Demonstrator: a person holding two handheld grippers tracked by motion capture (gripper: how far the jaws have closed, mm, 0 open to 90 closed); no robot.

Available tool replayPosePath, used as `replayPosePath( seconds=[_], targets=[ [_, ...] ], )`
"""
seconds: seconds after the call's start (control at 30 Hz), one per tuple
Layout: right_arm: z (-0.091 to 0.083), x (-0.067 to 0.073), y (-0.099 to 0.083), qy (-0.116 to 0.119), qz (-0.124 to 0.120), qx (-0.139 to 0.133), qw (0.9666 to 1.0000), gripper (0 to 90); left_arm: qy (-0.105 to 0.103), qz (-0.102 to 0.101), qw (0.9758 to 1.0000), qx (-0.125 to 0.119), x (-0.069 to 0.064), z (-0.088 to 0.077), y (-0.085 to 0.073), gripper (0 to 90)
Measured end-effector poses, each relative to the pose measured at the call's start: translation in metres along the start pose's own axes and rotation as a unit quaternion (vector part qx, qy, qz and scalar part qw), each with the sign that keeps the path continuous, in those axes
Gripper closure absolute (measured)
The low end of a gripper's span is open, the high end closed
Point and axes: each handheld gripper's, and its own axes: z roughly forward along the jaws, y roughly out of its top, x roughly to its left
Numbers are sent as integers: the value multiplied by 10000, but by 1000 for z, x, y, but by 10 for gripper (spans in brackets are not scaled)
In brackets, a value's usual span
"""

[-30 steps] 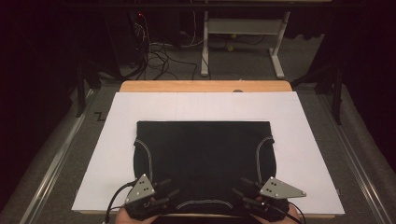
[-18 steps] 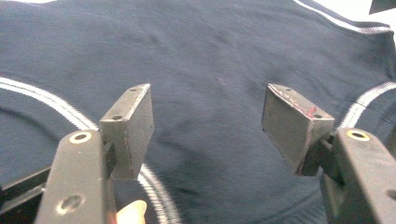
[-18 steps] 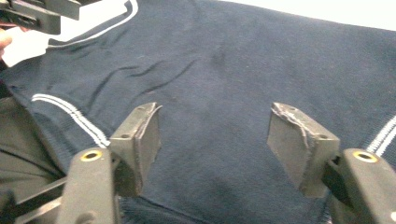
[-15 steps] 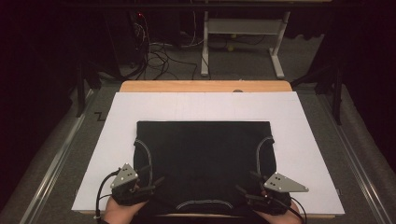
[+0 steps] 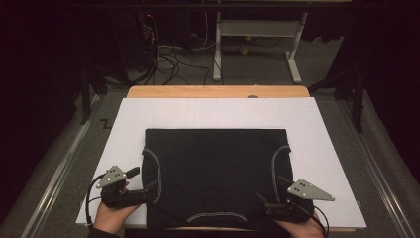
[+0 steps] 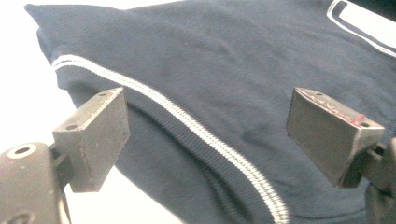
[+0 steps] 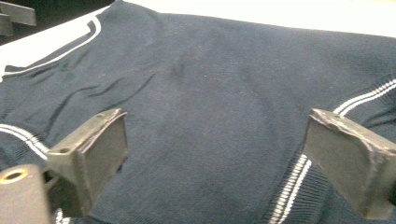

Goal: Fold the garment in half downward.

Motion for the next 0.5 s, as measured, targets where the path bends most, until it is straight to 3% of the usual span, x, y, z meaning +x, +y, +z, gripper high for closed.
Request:
replayPosePath(
  seconds=[0.1,0.27,0.5],
  targets=[
    [1,-1,1,-90,21,-16,10000,1,-17,-72,10000,46,7,0,0,0],
    [2,2,2,-139,-87,-13,9999,0,180,12,9998,-10,9,-3,1,0],
    [8,16,6,-48,-262,-31,9996,0,120,24,9998,130,11,3,2,0]
  ],
)
